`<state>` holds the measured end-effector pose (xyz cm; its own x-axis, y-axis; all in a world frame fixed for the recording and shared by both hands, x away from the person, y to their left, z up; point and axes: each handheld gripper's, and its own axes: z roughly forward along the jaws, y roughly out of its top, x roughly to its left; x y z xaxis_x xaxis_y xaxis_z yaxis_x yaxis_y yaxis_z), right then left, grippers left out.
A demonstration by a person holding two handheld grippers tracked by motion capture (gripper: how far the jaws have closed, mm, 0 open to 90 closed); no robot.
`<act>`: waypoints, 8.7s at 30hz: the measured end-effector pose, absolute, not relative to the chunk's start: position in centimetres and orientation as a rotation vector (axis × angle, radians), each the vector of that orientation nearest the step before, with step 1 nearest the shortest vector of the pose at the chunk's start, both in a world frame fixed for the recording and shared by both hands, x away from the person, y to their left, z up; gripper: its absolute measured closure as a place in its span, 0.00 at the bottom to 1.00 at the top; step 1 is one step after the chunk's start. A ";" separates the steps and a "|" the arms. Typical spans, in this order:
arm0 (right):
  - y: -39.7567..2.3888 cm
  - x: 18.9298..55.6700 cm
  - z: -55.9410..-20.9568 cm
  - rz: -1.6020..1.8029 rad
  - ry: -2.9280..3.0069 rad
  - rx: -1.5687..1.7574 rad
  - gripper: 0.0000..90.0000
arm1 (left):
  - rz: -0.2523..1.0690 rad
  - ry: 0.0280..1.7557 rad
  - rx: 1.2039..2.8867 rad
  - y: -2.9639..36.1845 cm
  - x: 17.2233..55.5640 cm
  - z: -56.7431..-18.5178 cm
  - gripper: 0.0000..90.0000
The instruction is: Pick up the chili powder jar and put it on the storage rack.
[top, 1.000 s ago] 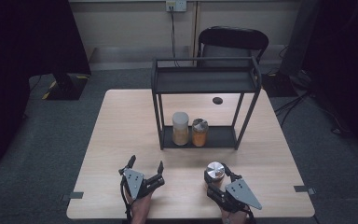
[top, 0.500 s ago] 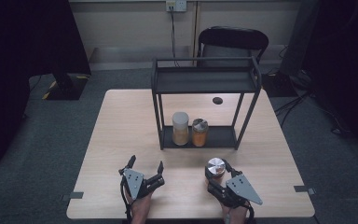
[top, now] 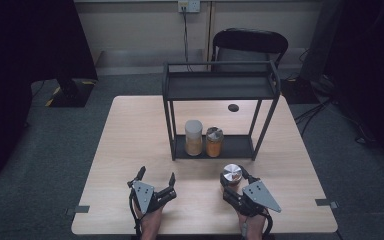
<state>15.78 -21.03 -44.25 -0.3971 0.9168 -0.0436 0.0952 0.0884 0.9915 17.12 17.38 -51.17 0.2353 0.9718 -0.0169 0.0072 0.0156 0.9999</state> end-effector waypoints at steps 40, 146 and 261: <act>-21.4 18.5 -42.9 1.371 1.603 1.019 0.39 | 1.017 1.043 1.306 17.4 17.1 -51.1 0.01; -20.4 29.4 -44.3 1.281 1.531 1.149 0.39 | 1.018 1.038 1.302 17.4 17.1 -51.3 0.01; -19.4 29.6 -44.0 1.292 1.481 1.106 0.15 | 1.017 1.031 1.309 17.5 17.1 -51.2 0.01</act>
<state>29.60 -19.43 -43.97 -0.2400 0.9695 -0.0498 0.0821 0.0714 0.9941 17.08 17.49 -51.24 0.2444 0.9696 -0.0110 0.0025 0.0107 0.9999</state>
